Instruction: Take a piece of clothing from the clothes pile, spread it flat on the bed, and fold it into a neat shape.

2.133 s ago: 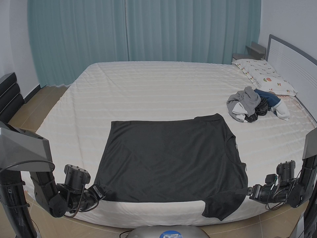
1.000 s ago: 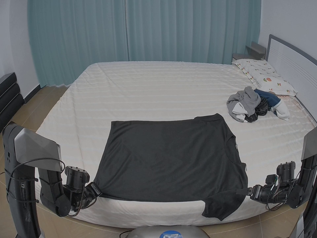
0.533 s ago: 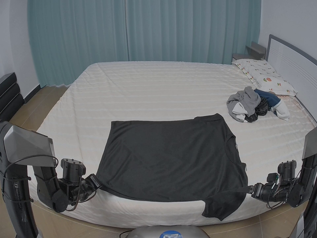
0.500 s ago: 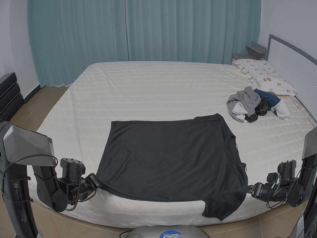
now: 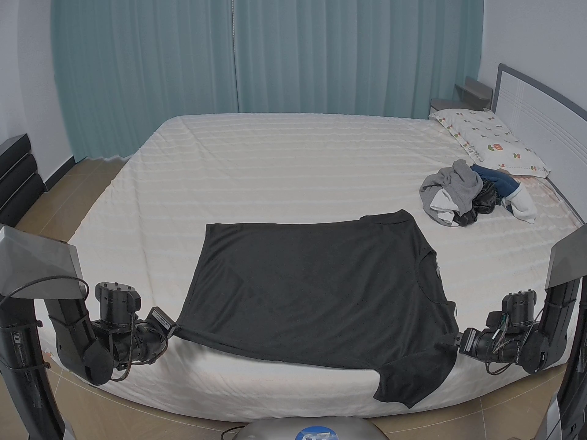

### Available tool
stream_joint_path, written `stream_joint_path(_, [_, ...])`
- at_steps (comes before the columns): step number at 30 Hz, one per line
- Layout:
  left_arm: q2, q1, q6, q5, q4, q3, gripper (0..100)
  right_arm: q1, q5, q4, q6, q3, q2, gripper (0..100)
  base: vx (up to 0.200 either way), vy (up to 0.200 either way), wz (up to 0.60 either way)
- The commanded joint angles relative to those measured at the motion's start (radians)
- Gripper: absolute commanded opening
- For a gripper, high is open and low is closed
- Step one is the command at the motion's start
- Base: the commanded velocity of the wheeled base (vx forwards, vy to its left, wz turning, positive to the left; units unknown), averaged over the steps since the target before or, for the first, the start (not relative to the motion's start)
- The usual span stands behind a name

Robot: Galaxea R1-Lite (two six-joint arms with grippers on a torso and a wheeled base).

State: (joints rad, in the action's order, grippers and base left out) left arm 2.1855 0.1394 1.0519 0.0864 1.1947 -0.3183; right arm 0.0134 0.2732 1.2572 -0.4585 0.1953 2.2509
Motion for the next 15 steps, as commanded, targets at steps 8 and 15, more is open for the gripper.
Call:
stream_joint_path(8, [0.0,-0.018,0.002,0.001,0.0,0.001,0,0.01,-0.011,-0.018,-0.003,0.113,0.044,0,0.0,0.0,0.0])
stream_joint_path(15, [0.01,-0.012,-0.001,-0.004,0.0,0.001,0,0.017,-0.009,-0.03,-0.014,0.222,0.046,0,0.0,0.0,0.0])
